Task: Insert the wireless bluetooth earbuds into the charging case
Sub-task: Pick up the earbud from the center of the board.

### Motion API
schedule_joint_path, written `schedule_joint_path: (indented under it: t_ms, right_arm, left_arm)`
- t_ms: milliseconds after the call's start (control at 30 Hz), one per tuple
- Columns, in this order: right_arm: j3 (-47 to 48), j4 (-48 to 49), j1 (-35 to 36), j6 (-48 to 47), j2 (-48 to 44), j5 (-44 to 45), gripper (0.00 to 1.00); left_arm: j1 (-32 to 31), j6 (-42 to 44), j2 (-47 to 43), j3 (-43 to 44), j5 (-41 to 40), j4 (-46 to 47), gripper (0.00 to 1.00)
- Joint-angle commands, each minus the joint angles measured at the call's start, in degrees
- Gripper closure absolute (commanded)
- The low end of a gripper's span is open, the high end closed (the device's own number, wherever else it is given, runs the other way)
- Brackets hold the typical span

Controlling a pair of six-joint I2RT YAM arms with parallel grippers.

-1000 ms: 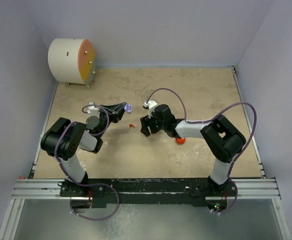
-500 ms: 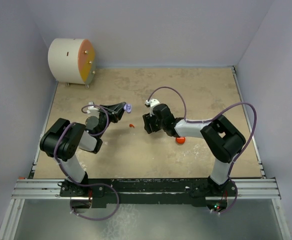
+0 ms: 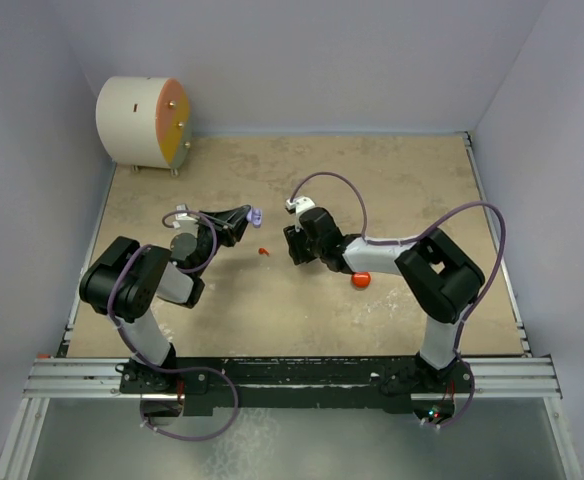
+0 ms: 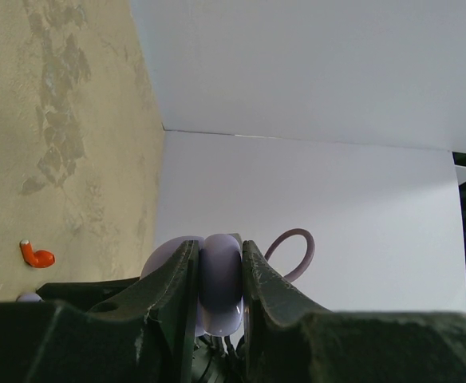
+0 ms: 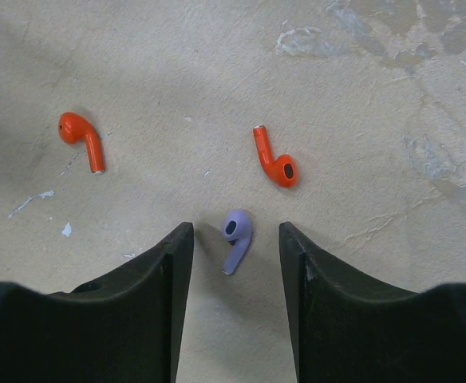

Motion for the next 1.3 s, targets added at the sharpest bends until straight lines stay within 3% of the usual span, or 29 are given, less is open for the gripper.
schedule_joint_path:
  t_ms: [0, 1267]
  right_arm:
    - [1.6, -1.7, 0.7, -0.5, 0.7, 1.5, 0.51]
    - [3.8, -7.6, 4.0, 1.1, 5.1, 10.0, 0.65]
  left_arm:
    - [0.3, 0.3, -1.4, -0.4, 0.3, 4.5, 1.00]
    - [0.9, 0.0, -1.4, -0.7, 0.8, 5.0, 1.00]
